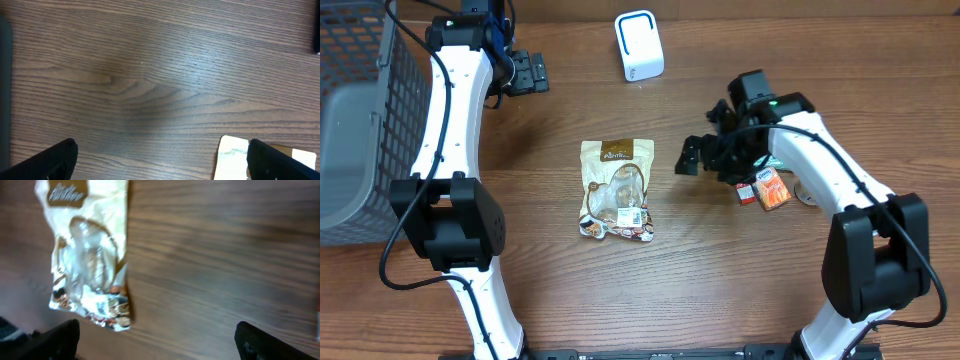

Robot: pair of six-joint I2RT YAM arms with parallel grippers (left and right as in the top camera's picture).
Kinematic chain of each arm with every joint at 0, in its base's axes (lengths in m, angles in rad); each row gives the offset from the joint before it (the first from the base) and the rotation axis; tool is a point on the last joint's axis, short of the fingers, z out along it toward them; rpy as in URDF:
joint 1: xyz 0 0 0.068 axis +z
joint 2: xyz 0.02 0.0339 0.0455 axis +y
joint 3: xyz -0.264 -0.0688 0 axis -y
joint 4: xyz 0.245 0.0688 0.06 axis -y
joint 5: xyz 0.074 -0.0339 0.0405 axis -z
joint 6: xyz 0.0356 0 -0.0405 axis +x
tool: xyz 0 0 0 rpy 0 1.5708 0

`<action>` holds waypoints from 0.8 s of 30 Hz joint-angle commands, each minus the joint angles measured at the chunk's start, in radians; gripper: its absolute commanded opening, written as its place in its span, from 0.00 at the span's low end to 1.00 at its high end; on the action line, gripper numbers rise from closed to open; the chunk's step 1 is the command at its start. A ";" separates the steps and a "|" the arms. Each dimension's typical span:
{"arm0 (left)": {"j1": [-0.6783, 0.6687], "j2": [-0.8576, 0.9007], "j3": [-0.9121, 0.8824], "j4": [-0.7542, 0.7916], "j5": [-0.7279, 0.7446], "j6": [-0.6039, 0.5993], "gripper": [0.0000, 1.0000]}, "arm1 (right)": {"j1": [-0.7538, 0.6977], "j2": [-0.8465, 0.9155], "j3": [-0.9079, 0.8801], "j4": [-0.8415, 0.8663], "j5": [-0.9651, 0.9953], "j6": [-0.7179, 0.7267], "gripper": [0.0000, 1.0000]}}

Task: Scan the item barcode
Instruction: 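Set the tissue pack down near the jar and release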

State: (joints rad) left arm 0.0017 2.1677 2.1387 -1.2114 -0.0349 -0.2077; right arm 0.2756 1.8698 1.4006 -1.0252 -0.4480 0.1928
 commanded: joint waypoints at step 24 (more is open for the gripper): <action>-0.001 -0.016 0.016 0.001 -0.005 -0.009 1.00 | 0.023 -0.012 -0.001 0.011 -0.032 0.021 1.00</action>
State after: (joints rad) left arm 0.0017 2.1677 2.1387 -1.2114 -0.0349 -0.2077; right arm 0.3000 1.8698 1.4006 -1.0176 -0.4683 0.2096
